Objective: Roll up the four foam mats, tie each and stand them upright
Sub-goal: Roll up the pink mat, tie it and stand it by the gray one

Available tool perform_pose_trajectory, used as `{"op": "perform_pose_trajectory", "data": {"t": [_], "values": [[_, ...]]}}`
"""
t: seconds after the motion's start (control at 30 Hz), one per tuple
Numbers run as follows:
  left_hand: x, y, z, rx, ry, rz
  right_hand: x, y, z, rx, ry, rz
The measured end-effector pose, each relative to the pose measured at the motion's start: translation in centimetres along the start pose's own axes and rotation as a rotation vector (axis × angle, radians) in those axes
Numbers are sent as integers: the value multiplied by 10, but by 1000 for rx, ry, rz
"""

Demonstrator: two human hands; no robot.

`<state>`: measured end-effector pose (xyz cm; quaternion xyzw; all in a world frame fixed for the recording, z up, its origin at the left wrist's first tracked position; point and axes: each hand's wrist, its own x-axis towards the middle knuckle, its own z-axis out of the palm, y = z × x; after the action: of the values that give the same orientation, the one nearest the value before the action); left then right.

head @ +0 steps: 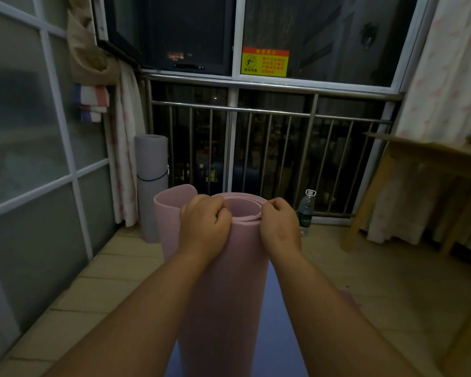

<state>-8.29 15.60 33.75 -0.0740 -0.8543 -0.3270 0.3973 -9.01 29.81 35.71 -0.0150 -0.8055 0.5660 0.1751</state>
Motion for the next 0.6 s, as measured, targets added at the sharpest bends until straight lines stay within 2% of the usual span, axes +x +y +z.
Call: {"op": "perform_pose_trajectory", "data": {"t": [0.2, 0.3, 0.4, 0.47, 0.53, 0.6], "values": [[3, -6, -7, -212, -87, -49, 6, -15, 6, -90, -116, 79], [1, -5, -10, -258, -44, -95, 11, -16, 6, -67, -172, 105], [-14, -14, -5, 64, 170, -112, 15, -13, 6, -63, -144, 93], [-22, -21, -2, 314, 292, -216, 17, -9, 5, -66, -133, 83], [-20, -26, -3, 439, 299, -257, 20, -5, 3, -72, -117, 81], [-13, -27, -9, 466, 306, -247, 21, -2, 2, -72, -94, 84]]}}
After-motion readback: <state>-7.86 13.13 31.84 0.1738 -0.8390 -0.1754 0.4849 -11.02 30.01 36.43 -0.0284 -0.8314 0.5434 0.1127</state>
